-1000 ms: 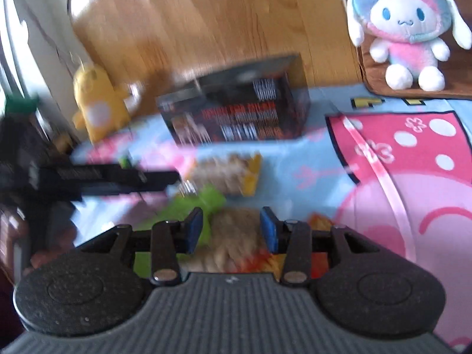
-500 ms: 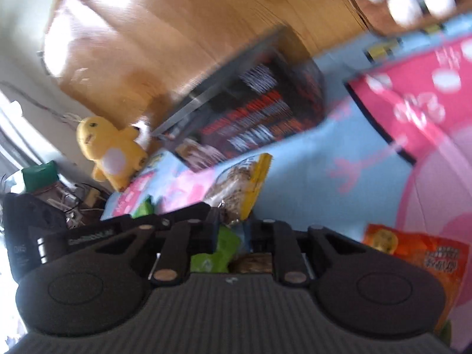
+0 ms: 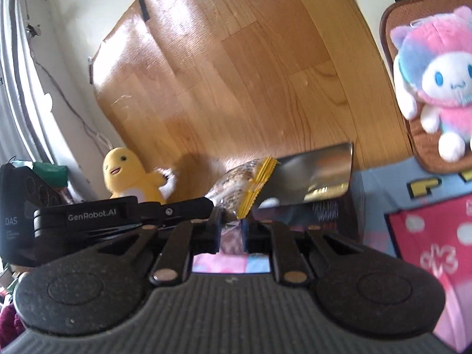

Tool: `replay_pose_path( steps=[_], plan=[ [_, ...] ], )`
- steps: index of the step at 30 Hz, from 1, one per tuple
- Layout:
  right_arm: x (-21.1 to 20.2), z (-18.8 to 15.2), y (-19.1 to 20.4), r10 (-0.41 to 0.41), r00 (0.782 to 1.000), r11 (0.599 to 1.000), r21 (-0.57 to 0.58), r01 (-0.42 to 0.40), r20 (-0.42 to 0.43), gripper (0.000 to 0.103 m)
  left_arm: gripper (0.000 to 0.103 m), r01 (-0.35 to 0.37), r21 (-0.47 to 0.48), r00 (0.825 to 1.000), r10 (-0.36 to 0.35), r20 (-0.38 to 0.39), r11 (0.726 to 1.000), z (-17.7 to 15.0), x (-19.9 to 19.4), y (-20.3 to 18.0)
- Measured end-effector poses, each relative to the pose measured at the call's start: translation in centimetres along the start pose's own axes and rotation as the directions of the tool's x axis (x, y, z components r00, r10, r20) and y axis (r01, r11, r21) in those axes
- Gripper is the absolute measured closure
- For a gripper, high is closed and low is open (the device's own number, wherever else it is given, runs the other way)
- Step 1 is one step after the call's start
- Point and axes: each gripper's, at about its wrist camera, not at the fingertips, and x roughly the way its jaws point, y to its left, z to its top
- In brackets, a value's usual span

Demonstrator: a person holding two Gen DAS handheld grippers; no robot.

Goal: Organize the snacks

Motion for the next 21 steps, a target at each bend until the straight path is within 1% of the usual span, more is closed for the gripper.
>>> replay_pose_path(
  steps=[2,3,4,5,6,7,8,10,11,12,13,14,16,17,19,20,21],
  plan=[
    [1.1,0.5,-0.6,-0.017,1.0,1.0,-0.002,0.017,0.002,0.086,0.068,-0.009,0.005,1.0,0.009,0.001,1.0,0.8,1.4,0.3],
    [1.6,0.7,-0.9,-0.029,1.0,1.0,-0.007,0.029,0.004,0.083,0.068,-0.013,0.006,1.0,0.013,0.0,1.0,1.0,2.1,0.6],
    [2.1,0.9,-1.1,-0.051,0.999,0.998,-0.02,0.052,0.009,0.082,0.068,-0.022,0.007,1.0,0.022,0.0,1.0,1.3,2.8,0.7],
    [2.3,1.0,-1.2,-0.107,0.994,0.993,-0.045,0.109,0.036,0.08,0.068,-0.046,0.006,0.999,0.046,0.008,0.999,1.4,3.3,1.0],
    [2.4,1.0,-1.2,-0.164,0.985,0.984,-0.064,0.167,0.058,0.066,0.068,-0.079,0.001,0.997,0.079,0.017,0.997,1.4,3.7,1.2],
    [2.2,1.0,-1.3,-0.208,0.975,0.975,-0.067,0.213,0.08,0.056,0.068,-0.101,-0.009,0.995,0.101,0.019,0.995,1.5,3.9,1.5],
    [1.6,1.0,-1.7,-0.21,0.973,0.975,-0.05,0.215,0.094,0.056,0.068,-0.104,-0.028,0.994,0.104,0.018,0.994,1.4,3.8,1.8],
    [0.1,0.9,-2.3,-0.184,0.978,0.982,-0.015,0.186,0.096,0.056,0.068,-0.071,-0.064,0.997,0.072,0.009,0.995,1.0,3.1,2.4],
    [-0.9,0.7,-2.6,-0.18,0.979,0.983,-0.006,0.182,0.097,0.056,0.067,-0.055,-0.068,0.998,0.055,0.003,0.996,0.6,2.4,2.5],
    [-1.8,0.3,-2.7,-0.177,0.98,0.984,-0.004,0.178,0.095,0.056,0.064,-0.04,-0.06,0.999,0.04,0.002,0.997,0.1,1.7,2.3],
    [-2.7,-0.2,-2.8,-0.168,0.983,0.986,-0.006,0.169,0.08,0.056,0.06,-0.027,-0.048,1.0,0.027,-0.004,0.998,-0.5,1.0,2.0],
    [-3.6,-0.8,-3.1,-0.146,0.988,0.989,-0.004,0.147,0.043,0.056,0.058,-0.011,-0.039,1.0,0.011,-0.014,0.999,-1.3,0.3,1.6],
    [-4.8,-2.2,-3.6,-0.1,0.994,0.995,0.025,0.101,-0.047,0.056,0.058,0.036,-0.028,0.998,-0.037,-0.053,0.999,-3.0,-0.8,0.9],
    [-5.2,-3.1,-3.9,-0.075,0.993,0.995,0.051,0.08,-0.094,0.056,0.058,0.062,-0.024,0.995,-0.063,-0.077,0.998,-4.0,-1.3,0.5],
    [-5.8,-4.8,-3.8,-0.032,0.986,0.996,0.074,0.045,-0.166,0.056,0.058,0.114,-0.021,0.984,-0.116,-0.135,0.993,-6.3,-2.1,-0.2],
    [-6.0,-5.8,-3.7,-0.032,0.98,0.997,0.065,0.046,-0.196,0.056,0.058,0.148,-0.02,0.975,-0.15,-0.165,0.989,-7.5,-2.4,-0.6],
    [-6.2,-6.4,-3.4,-0.061,0.976,0.997,0.038,0.07,-0.209,0.056,0.058,0.183,-0.017,0.964,-0.182,-0.195,0.983,-8.7,-2.8,-1.0]
  ],
)
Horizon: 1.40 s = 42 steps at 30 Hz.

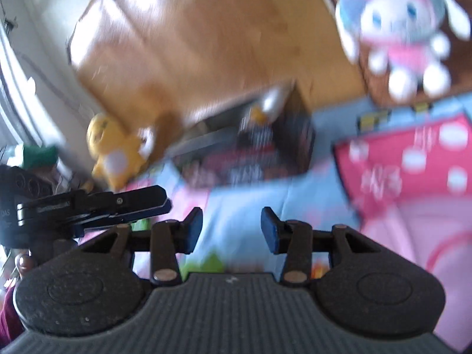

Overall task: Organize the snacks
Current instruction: 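Grasp the clear peanut bag with barcode using the right tool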

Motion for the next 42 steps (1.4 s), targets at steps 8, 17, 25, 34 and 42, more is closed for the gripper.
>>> replay_pose_path(
  steps=[8,17,25,34,42],
  plan=[
    [-0.8,-1.7,-1.7,0.026,0.998,0.991,0.13,-0.02,-0.048,0.058,0.058,0.061,0.179,0.979,-0.024,-0.2,0.982,-7.0,-0.4,-4.0],
    [-0.8,-2.9,0.5,0.194,0.979,0.96,0.217,-0.176,-0.064,0.059,0.06,-0.226,-0.01,0.974,0.226,-0.028,0.974,-5.7,-5.0,1.8],
    [-0.6,-3.4,1.1,0.179,0.982,0.959,0.234,-0.16,-0.06,0.061,0.05,-0.189,-0.094,0.982,0.19,0.004,0.977,-4.7,-5.7,2.8],
    [-2.2,-4.1,0.0,0.192,0.975,0.954,0.252,-0.159,-0.11,0.059,0.032,-0.206,-0.06,0.979,0.204,-0.027,0.977,-3.3,-2.2,2.3],
    [1.2,-5.0,1.2,0.264,0.957,0.93,0.294,-0.22,-0.12,0.079,0.052,-0.193,-0.042,0.98,0.191,-0.047,0.98,-3.2,-1.5,2.2]
  ],
)
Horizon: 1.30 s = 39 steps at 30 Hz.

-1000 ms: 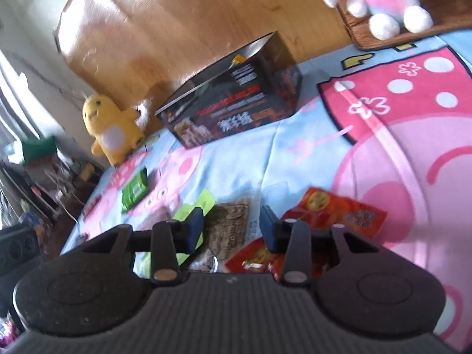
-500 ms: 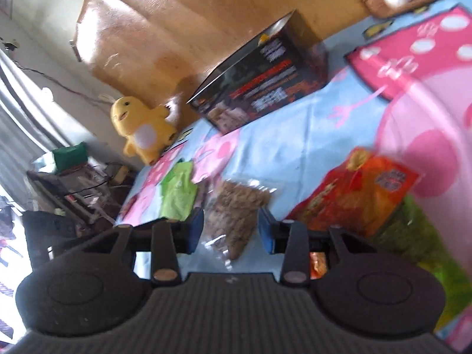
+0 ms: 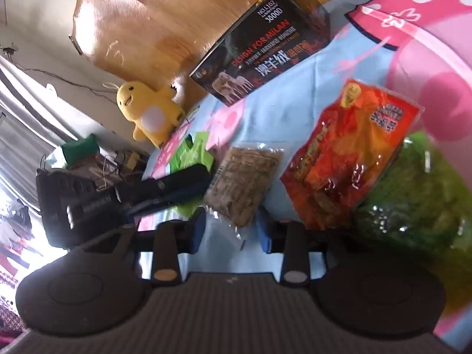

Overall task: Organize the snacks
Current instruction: 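Grasp the clear peanut bag with barcode using the right tool, then lift the peanut bag over the black box and release it inside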

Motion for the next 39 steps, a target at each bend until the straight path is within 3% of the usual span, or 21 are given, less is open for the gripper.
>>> replay_pose_path(
  steps=[3,9,15,24,30,35,39],
  plan=[
    [-0.5,0.1,0.9,0.054,0.998,0.998,-0.042,-0.053,0.026,0.086,0.057,0.052,-0.058,0.999,-0.052,-0.007,0.997,-0.3,-0.6,0.3],
    [-2.3,0.9,3.2,0.057,0.992,0.988,-0.15,-0.04,0.108,0.088,0.057,0.124,-0.051,0.99,-0.12,0.072,0.991,1.2,-2.7,-0.7],
    [-1.4,3.8,3.8,0.058,0.99,0.986,-0.164,-0.036,0.13,0.088,0.057,0.125,-0.033,0.987,-0.121,0.11,0.992,4.6,-2.8,-0.9],
    [1.9,9.8,6.6,0.064,0.977,0.942,-0.336,0.008,0.203,0.088,0.056,0.039,0.042,0.973,-0.048,0.225,0.998,11.0,-2.0,-1.0],
    [4.9,13.4,5.5,0.028,0.978,0.939,-0.341,0.045,0.206,0.088,0.056,-0.001,0.023,0.971,-0.004,0.24,1.0,14.4,0.9,0.6],
    [7.4,15.1,4.4,-0.044,0.977,0.935,-0.336,0.114,0.208,0.087,0.055,-0.066,0.017,0.97,0.061,0.234,0.998,15.7,3.7,1.7],
    [8.5,15.4,4.7,-0.141,0.954,0.907,-0.353,0.232,0.264,0.075,0.055,-0.137,0.027,0.962,0.127,0.24,0.99,15.8,5.0,2.1]
  ],
)
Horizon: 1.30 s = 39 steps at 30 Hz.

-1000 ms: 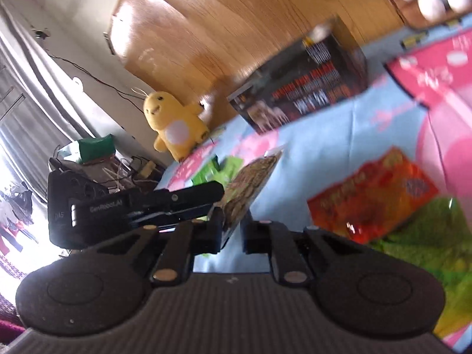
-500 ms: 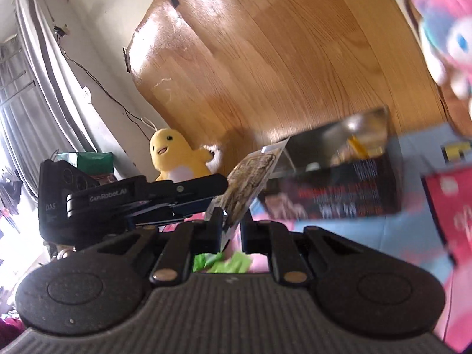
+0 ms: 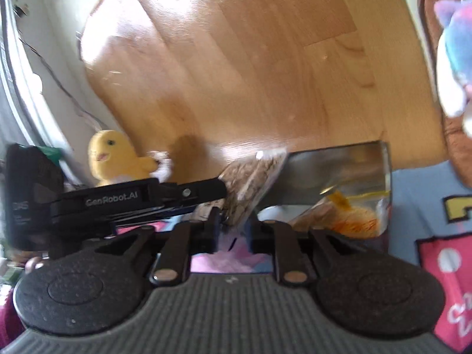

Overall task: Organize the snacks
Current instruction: 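Lift the peanut bag over the black box and release it inside, then move the right tool to the green luckin coffee pouch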

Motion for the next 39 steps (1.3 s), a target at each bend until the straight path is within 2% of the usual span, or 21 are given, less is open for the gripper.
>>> replay_pose_path(
  steps=[2,3,4,8,13,19,23,28,33,34,35,36,37,38,39],
  plan=[
    [0.2,-0.1,0.3,-0.071,0.997,0.997,-0.025,0.071,0.003,0.067,0.052,-0.038,0.019,0.999,0.037,0.009,0.999,-0.2,0.0,-0.3],
    [0.1,-0.2,0.3,-0.112,0.994,0.993,-0.035,0.112,0.011,0.056,0.052,-0.056,0.033,0.998,0.055,0.015,0.998,-0.3,-0.2,-0.5],
    [-0.1,-0.4,0.5,-0.14,0.99,0.989,-0.043,0.141,0.025,0.052,0.052,-0.072,0.048,0.997,0.071,0.022,0.996,-0.4,-0.4,-0.7],
    [-2.3,-1.3,0.8,-0.18,0.981,0.982,-0.041,0.183,0.069,0.052,0.047,-0.136,0.098,0.99,0.132,0.052,0.986,-1.1,-1.8,-1.5],
    [-4.9,-2.6,1.4,-0.154,0.985,0.988,-0.011,0.155,0.077,0.052,0.047,-0.213,0.161,0.976,0.202,0.083,0.964,-2.4,-3.7,-2.6],
    [-5.6,-5.3,1.2,-0.039,0.998,0.994,0.096,0.043,-0.046,0.052,0.044,-0.253,0.159,0.967,0.247,0.058,0.954,-4.6,-6.4,-1.9],
    [-4.6,-7.3,0.6,0.04,0.988,0.985,0.175,-0.014,-0.15,0.052,0.044,-0.214,0.072,0.977,0.213,0.02,0.974,-6.9,-9.6,0.8],
    [-3.3,-8.7,1.9,0.087,0.974,0.983,0.177,-0.049,-0.209,0.051,0.044,-0.119,-0.048,0.992,0.116,-0.052,0.992,-10.6,-13.5,4.3],
    [-2.1,-9.9,3.0,0.158,0.952,0.969,0.224,-0.099,-0.261,0.05,0.046,-0.063,-0.081,0.994,0.056,-0.091,0.995,-13.3,-15.4,4.8],
    [-2.2,-10.1,3.5,0.168,0.95,0.97,0.214,-0.112,-0.264,0.051,0.047,-0.058,-0.079,0.993,0.049,-0.105,0.995,-13.8,-15.4,4.6],
    [-2.3,-10.2,4.3,0.157,0.951,0.977,0.18,-0.111,-0.267,0.054,0.054,-0.06,-0.072,0.991,0.051,-0.122,0.996,-14.4,-15.3,4.3],
    [-2.4,-10.4,5.0,0.139,0.953,0.985,0.138,-0.105,-0.269,0.065,0.059,-0.063,-0.058,0.99,0.054,-0.132,0.996,-14.9,-15.2,4.0],
    [-2.7,-10.6,5.7,0.13,0.952,0.989,0.1,-0.106,-0.276,0.082,0.067,-0.073,-0.029,0.991,0.07,-0.118,0.997,-15.4,-15.3,3.5],
    [-3.0,-10.9,6.2,0.131,0.95,0.99,0.08,-0.113,-0.282,0.088,0.074,-0.08,-0.001,0.989,0.079,-0.123,0.997,-15.7,-15.2,2.9],
    [-3.4,-11.2,6.6,0.147,0.947,0.989,0.075,-0.131,-0.287,0.092,0.077,-0.068,0.008,0.99,0.068,-0.127,0.998,-15.9,-15.2,2.6]
  ],
)
